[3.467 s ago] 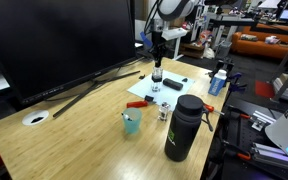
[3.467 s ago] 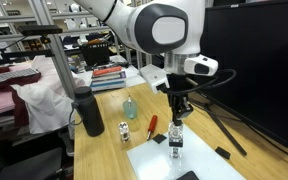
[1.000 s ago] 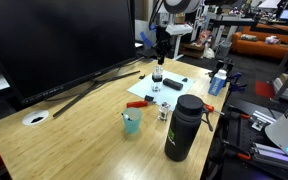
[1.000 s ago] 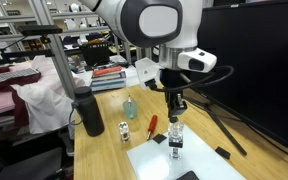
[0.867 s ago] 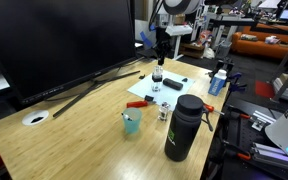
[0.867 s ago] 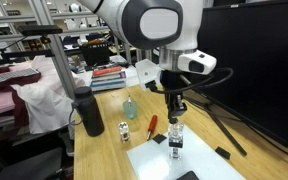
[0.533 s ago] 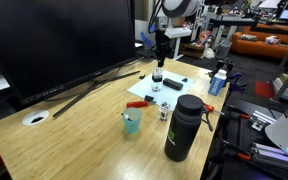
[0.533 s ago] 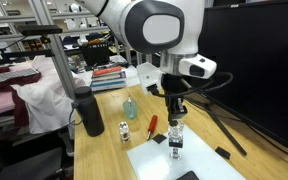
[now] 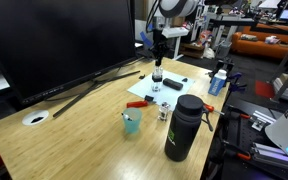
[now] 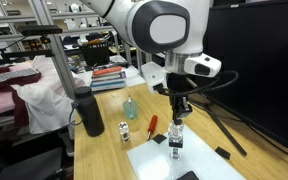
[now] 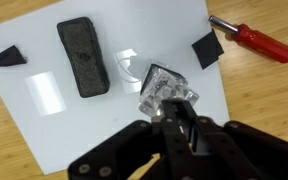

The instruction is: Put the silver lid on the crystal column

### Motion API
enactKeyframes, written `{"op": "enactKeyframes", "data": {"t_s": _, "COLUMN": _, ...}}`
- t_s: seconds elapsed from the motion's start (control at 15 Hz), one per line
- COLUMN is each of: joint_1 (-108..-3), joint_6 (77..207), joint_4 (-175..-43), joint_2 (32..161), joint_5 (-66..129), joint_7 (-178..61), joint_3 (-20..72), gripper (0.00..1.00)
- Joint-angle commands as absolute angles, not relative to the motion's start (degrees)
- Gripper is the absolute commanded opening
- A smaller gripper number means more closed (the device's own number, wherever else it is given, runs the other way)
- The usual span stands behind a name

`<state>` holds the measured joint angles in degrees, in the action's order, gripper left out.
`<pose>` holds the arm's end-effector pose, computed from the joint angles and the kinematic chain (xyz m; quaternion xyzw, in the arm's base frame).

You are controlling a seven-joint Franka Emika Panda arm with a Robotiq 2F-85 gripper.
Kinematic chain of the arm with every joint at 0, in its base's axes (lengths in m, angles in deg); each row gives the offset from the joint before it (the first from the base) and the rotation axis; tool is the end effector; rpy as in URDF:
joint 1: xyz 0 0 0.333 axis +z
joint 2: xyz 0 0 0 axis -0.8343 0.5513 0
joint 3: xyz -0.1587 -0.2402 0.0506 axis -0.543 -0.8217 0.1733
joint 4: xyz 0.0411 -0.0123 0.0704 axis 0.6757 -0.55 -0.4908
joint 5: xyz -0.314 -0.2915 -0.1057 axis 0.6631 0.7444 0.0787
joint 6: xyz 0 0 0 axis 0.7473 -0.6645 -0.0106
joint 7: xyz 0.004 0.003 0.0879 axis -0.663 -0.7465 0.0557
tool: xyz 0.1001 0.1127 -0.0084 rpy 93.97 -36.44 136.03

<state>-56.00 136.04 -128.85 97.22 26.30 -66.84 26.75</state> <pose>0.6373 -0.0263 0.2242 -0.9892 0.1463 0.0097 0.0086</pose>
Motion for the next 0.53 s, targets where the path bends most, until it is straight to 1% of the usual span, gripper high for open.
{"op": "enactKeyframes", "data": {"t_s": 0.0, "joint_1": -56.65, "joint_6": 134.88, "joint_4": -126.87, "joint_2": 98.60, "joint_5": 26.21, "joint_7": -65.91, "joint_3": 26.89, "gripper": 0.03}}
{"op": "enactKeyframes", "data": {"t_s": 0.47, "joint_1": -56.99, "joint_6": 134.06, "joint_4": -125.77, "joint_2": 99.10, "joint_5": 25.94, "joint_7": -65.97, "joint_3": 26.72, "gripper": 0.03}}
